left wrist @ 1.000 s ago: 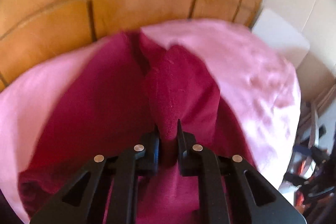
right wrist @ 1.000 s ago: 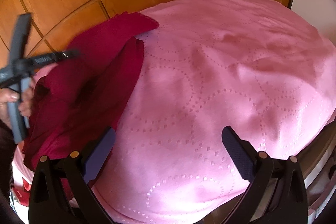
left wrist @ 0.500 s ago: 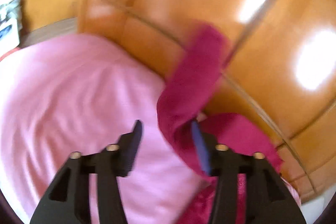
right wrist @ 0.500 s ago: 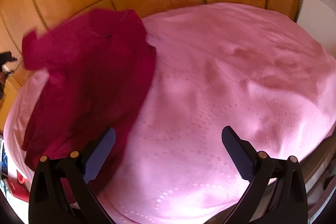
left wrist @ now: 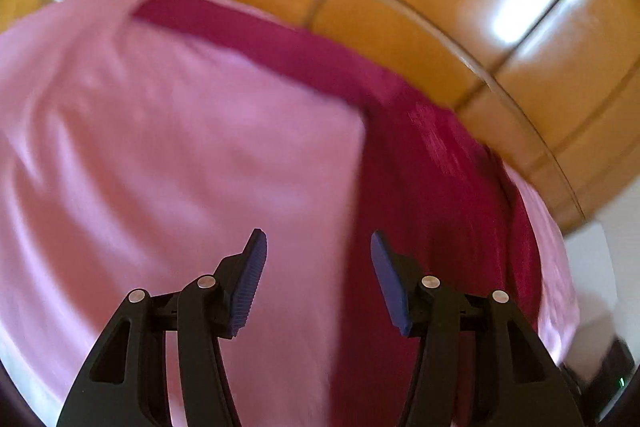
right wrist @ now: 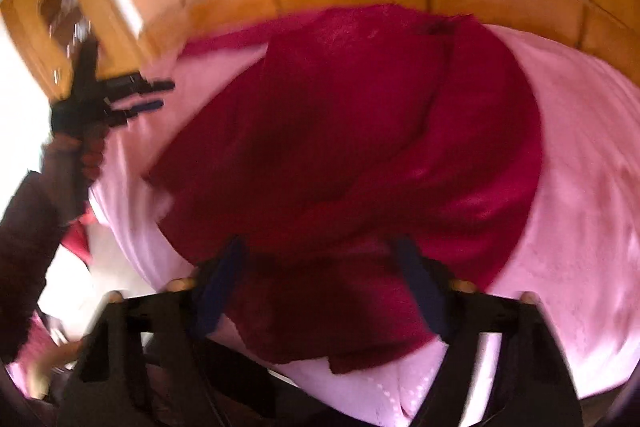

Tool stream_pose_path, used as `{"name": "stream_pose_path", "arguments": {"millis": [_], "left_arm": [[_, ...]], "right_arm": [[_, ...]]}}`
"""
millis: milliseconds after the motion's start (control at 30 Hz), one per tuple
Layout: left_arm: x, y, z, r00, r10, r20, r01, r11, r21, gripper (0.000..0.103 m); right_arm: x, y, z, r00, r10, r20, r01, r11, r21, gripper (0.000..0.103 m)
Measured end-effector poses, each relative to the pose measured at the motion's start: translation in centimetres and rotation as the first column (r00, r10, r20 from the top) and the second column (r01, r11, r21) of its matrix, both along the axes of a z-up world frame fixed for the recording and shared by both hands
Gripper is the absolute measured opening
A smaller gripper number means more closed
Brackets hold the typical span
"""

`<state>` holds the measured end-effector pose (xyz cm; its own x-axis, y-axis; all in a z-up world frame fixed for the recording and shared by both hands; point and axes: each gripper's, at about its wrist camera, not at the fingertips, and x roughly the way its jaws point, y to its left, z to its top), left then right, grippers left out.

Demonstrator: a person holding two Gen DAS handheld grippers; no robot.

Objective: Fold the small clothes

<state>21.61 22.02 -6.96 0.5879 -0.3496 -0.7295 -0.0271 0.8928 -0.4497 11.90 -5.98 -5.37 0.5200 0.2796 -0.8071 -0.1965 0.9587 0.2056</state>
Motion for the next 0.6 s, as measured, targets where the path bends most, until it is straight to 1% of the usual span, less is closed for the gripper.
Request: {"name": "stream_pose_path", "arguments": {"millis": [33, 67, 100, 167, 233, 300, 333, 367, 400, 433, 467, 500, 533, 567, 600], "left_arm": [[-0.5, -0.5, -0.8, 1.0, -0.023, -0.015, 0.023, 1.0, -0.012, 0.053], [-1.2, -1.0, -1.6, 0.999, -0.043, -0.029, 0.043, 0.999, -0.016, 0.053], [-1.8, -1.2, -2.2, 0.998, -0.056, -0.036, 0.055, 0.998, -0.018, 0.053], [-2.7, -1.9, -2.6, 0.995, -0.082, -0.05, 0.08, 0.996, -0.039, 0.053], [-3.3, -2.5, -3.0, 0.994, -0.094, -0.062, 0.092, 0.995, -0.042, 0.053], [-3.3, -3.2, -3.3, 0.994, -0.095, -0.05, 0.094, 0.995, -0.026, 0.053], [-3.5, -3.2, -3.4, 0.994, -0.097, -0.051, 0.095, 0.995, -0.031, 0.053], [-3.4, -3.4, -3.5, 0.994, -0.098, -0.053, 0.096, 0.995, -0.037, 0.053], [-3.3, -3.6, -3.4, 0.994, -0.098, -0.051, 0.096, 0.995, -0.033, 0.053], [-3.2, -3.8, -3.5, 0.994, -0.101, -0.05, 0.1, 0.995, -0.029, 0.053], [-3.1, -4.1, -3.5, 0.993, -0.109, -0.049, 0.108, 0.994, -0.027, 0.053], [-3.0, -4.3, -3.4, 0.992, -0.116, -0.047, 0.115, 0.993, -0.025, 0.053], [-2.9, -4.5, -3.3, 0.991, -0.123, -0.046, 0.123, 0.992, -0.02, 0.053], [-2.9, -4.8, -3.2, 0.99, -0.131, -0.045, 0.131, 0.991, -0.013, 0.053], [-2.9, -5.2, -3.2, 0.99, -0.135, -0.043, 0.135, 0.991, -0.004, 0.053]], "right_arm": [[0.4, 0.6, -0.6, 1.0, 0.024, -0.02, -0.024, 0.999, -0.03, 0.02], [0.3, 0.9, -0.9, 0.999, 0.041, -0.018, -0.042, 0.998, -0.057, 0.014], [0.1, 0.8, -0.7, 0.999, 0.053, -0.009, -0.054, 0.997, -0.053, 0.005], [-0.5, -0.6, 0.8, 0.999, 0.05, 0.019, -0.05, 0.998, -0.032, 0.003], [-1.0, -2.9, 2.4, 0.998, 0.015, 0.059, -0.013, 1.0, -0.027, 0.003], [-1.4, -6.8, 4.9, 0.99, -0.079, 0.113, 0.082, 0.996, -0.03, 0.003], [-1.4, -8.8, 5.8, 0.983, -0.127, 0.136, 0.133, 0.99, -0.037, 0.003], [-1.2, -11.5, 6.9, 0.966, -0.194, 0.169, 0.208, 0.976, -0.068, 0.003], [-1.0, -13.3, 7.6, 0.952, -0.239, 0.193, 0.261, 0.96, -0.099, 0.003], [-0.3, -16.3, 8.5, 0.925, -0.301, 0.23, 0.34, 0.928, -0.155, 0.003], [0.4, -17.8, 8.9, 0.907, -0.334, 0.256, 0.388, 0.9, -0.198, 0.003], [1.2, -19.8, 9.3, 0.882, -0.372, 0.288, 0.445, 0.86, -0.252, 0.003], [2.7, -22.5, 9.8, 0.846, -0.429, 0.317, 0.518, 0.803, -0.295, 0.003], [3.5, -24.3, 10.1, 0.821, -0.467, 0.329, 0.56, 0.77, -0.306, 0.003], [4.5, -26.2, 10.5, 0.784, -0.511, 0.352, 0.613, 0.727, -0.31, 0.004]]}}
